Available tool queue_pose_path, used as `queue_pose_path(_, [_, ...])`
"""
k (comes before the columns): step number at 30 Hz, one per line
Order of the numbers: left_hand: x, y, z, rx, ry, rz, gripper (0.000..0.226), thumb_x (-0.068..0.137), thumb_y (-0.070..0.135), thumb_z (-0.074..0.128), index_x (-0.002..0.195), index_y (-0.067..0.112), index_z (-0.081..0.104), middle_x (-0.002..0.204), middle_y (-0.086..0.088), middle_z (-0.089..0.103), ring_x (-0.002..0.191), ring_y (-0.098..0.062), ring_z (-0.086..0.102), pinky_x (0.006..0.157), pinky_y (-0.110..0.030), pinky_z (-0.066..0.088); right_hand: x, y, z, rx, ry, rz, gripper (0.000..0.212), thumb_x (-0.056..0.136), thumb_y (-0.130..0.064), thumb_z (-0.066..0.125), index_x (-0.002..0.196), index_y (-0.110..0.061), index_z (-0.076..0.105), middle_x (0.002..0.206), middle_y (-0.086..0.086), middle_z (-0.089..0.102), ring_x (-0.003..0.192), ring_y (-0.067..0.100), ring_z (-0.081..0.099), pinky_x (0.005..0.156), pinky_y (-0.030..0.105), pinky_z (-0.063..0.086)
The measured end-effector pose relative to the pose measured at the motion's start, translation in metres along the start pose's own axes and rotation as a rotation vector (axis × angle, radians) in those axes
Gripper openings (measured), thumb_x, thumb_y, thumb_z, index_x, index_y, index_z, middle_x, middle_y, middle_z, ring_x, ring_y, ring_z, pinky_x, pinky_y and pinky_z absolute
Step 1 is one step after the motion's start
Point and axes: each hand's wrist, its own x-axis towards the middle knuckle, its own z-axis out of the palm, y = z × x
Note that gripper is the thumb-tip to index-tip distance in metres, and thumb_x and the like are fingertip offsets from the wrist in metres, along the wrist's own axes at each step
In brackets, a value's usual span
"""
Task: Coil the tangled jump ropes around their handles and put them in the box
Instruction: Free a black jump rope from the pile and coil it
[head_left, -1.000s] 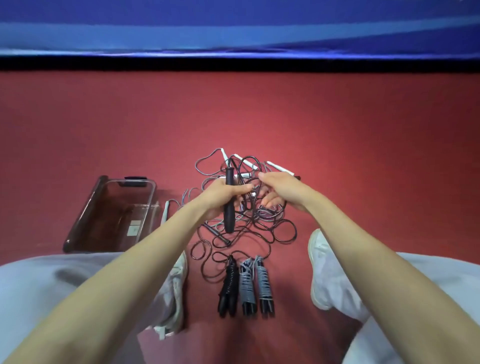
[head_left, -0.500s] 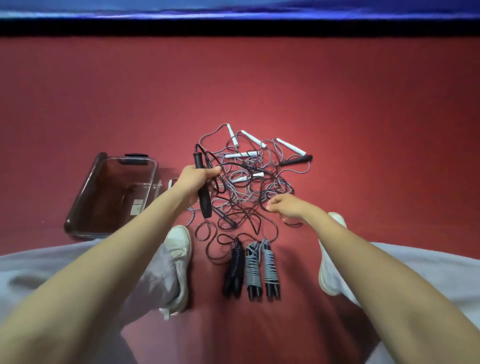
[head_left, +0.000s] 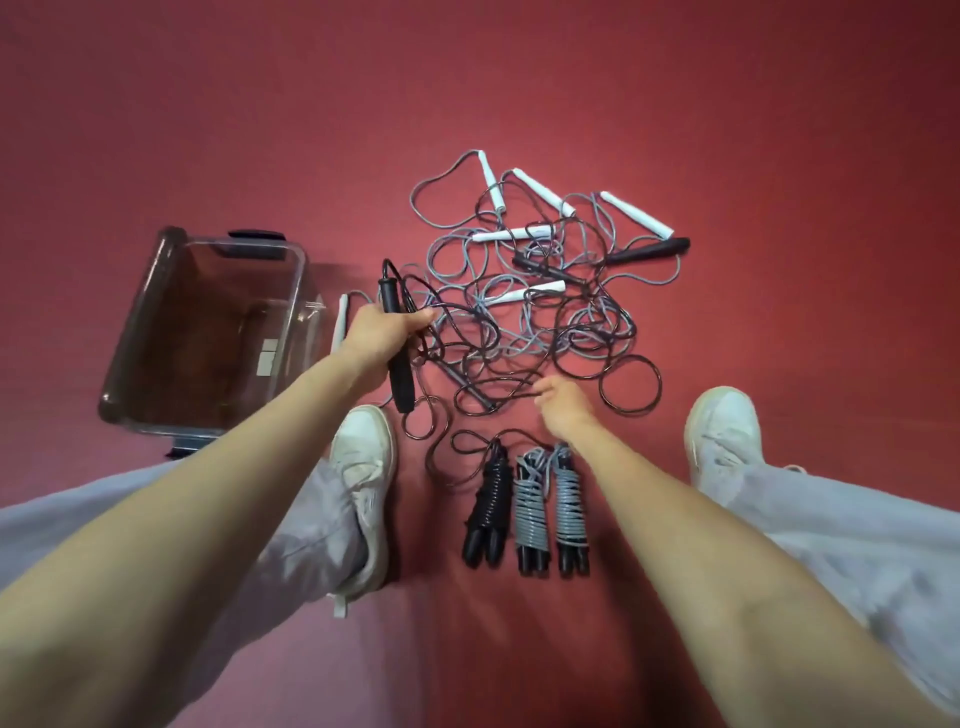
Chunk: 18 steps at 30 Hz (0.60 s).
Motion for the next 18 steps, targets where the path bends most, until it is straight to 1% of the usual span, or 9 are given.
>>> queue_pose_path(2, [0.002,-0.002,-0.002,0.129,0.018,0.034,0.022,0.089,0.015,0.069,0.1,0.005,0.053,0.079,-0.003,0.051,0.057,-0.016,0.046,0.05,-0.021,0.045,-0.001,-0.001,-0.007,-0.019,0.086,-0.102,0.022,0.095,-0.007,0.049,0.109,-0.008,0.066,0.104,0.006,0.067,0.095,0.024,0.062,0.081,0.027,0.045])
queue_pose_path(4, [0.0,-0.005,-0.001,0.376,0.089,0.061,0.058,0.088,0.024,0.07,0.134,0.006,0.039,0.106,-0.002,0.045,0.075,-0.021,0.049,0.069,-0.027,0.048,-0.01,-0.011,-0.024,-0.071,0.137,-0.264,0.019,0.095,-0.013,0.055,0.107,-0.005,0.068,0.102,0.012,0.069,0.097,0.026,0.063,0.082,0.029,0.044])
queue_pose_path(5, [-0.003,-0.005,0.002,0.447,0.126,0.082,0.061,0.087,0.026,0.07,0.136,0.009,0.038,0.112,-0.006,0.044,0.08,-0.021,0.048,0.073,-0.026,0.045,-0.016,-0.019,-0.035,-0.116,0.136,-0.352,0.02,0.095,-0.015,0.056,0.107,-0.005,0.068,0.1,0.011,0.066,0.097,0.026,0.061,0.082,0.029,0.042])
queue_pose_path(6, [-0.008,-0.003,0.007,0.434,0.123,0.107,0.053,0.085,0.025,0.072,0.127,0.009,0.045,0.11,-0.009,0.049,0.079,-0.021,0.049,0.069,-0.024,0.044,-0.023,-0.03,-0.047,-0.172,0.124,-0.438,0.021,0.096,-0.017,0.055,0.108,-0.006,0.068,0.099,0.008,0.058,0.095,0.024,0.056,0.082,0.027,0.038])
queue_pose_path(8, [-0.022,0.004,0.019,0.302,-0.005,0.175,0.038,0.081,0.021,0.076,0.108,0.012,0.051,0.089,-0.006,0.056,0.067,-0.015,0.049,0.057,-0.02,0.043,-0.043,-0.055,-0.07,-0.269,0.079,-0.585,0.022,0.098,-0.02,0.05,0.111,-0.009,0.064,0.102,0.001,0.047,0.095,0.017,0.047,0.083,0.026,0.034])
queue_pose_path(11, [-0.048,0.018,0.035,0.367,-0.191,0.375,0.028,0.083,0.021,0.075,0.1,0.011,0.055,0.069,0.003,0.05,0.058,-0.012,0.045,0.055,-0.023,0.039,-0.075,-0.091,-0.102,-0.3,-0.012,-0.717,0.016,0.1,-0.02,0.046,0.106,-0.012,0.059,0.092,-0.002,0.059,0.084,0.019,0.053,0.076,0.03,0.038])
queue_pose_path(13, [-0.064,0.03,0.039,0.368,-0.183,0.478,0.022,0.085,0.021,0.072,0.091,0.008,0.055,0.063,0.003,0.047,0.054,-0.012,0.042,0.05,-0.022,0.035,-0.095,-0.108,-0.121,-0.28,0.018,-0.79,0.012,0.098,-0.018,0.05,0.101,-0.012,0.06,0.079,-0.005,0.057,0.07,0.013,0.049,0.067,0.029,0.035])
queue_pose_path(16, [-0.085,0.053,0.037,-0.105,-0.218,0.409,0.015,0.087,0.009,0.067,0.08,0.009,0.054,0.056,0.007,0.052,0.046,-0.007,0.039,0.046,-0.017,0.033,-0.112,-0.115,-0.141,-0.179,0.045,-0.799,0.003,0.093,-0.015,0.06,0.095,-0.017,0.061,0.073,-0.013,0.05,0.063,0.001,0.043,0.062,0.015,0.035])
queue_pose_path(18, [-0.091,0.065,0.033,-0.334,-0.182,0.359,0.018,0.087,0.003,0.065,0.075,0.012,0.055,0.062,0.004,0.056,0.048,-0.006,0.04,0.047,-0.016,0.034,-0.112,-0.108,-0.148,-0.222,0.0,-0.701,0.002,0.092,-0.016,0.062,0.092,-0.013,0.061,0.072,-0.011,0.049,0.064,0.005,0.042,0.063,0.016,0.036])
